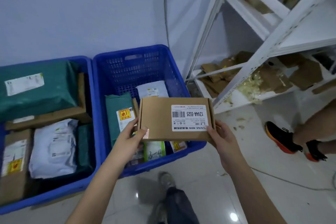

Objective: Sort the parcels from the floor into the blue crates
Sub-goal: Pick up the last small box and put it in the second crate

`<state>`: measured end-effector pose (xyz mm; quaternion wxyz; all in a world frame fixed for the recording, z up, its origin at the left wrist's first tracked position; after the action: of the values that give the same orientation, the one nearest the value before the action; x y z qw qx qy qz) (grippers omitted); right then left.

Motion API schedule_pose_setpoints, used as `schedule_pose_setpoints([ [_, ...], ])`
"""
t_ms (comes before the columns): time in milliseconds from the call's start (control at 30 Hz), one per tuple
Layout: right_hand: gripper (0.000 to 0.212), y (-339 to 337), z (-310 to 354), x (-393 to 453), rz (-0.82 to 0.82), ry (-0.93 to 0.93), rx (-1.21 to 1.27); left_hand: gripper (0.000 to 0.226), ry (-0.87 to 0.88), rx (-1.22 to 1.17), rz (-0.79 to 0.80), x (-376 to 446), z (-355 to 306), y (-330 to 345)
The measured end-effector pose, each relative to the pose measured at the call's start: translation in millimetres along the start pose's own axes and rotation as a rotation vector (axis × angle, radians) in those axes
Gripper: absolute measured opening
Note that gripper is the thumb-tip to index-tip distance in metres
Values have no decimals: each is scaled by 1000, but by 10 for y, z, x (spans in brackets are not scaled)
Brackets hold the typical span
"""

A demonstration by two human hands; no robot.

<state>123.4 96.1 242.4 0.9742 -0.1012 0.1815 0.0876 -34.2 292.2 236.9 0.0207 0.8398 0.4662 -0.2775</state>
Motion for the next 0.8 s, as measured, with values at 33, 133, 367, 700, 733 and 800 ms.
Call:
schedule_pose_setpoints([
  [33,25,75,21,43,15,-4,-24,45,-16,-17,-7,52,0,-39],
  [133,35,330,116,204,44,-7,-91,45,-61,-37,-26,248,11,-114],
  [367,34,1007,137,622,145,23,-223,49,-115,-31,-59,804,15,-389],
  [700,40,1175,-363,542,182,180,-316,56,-102,64,57,808,604,-638],
  [733,43,1118,-442,493,170,196,-321,58,-121,103,85,728,681,-637],
  [800,45,991,-576,413,140,229,-332,63,-162,157,134,559,813,-625],
])
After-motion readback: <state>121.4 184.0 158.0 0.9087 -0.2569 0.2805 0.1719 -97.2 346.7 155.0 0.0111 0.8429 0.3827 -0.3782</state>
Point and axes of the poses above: each hand's wrist, its own x-axis towards the middle knuckle, its own y-axis out of the palm, z = x × y, the point moved 2 cm from there along x, towards the middle knuckle, and after that the axes turned 14 degrees about -z, right-handed, at the moved point
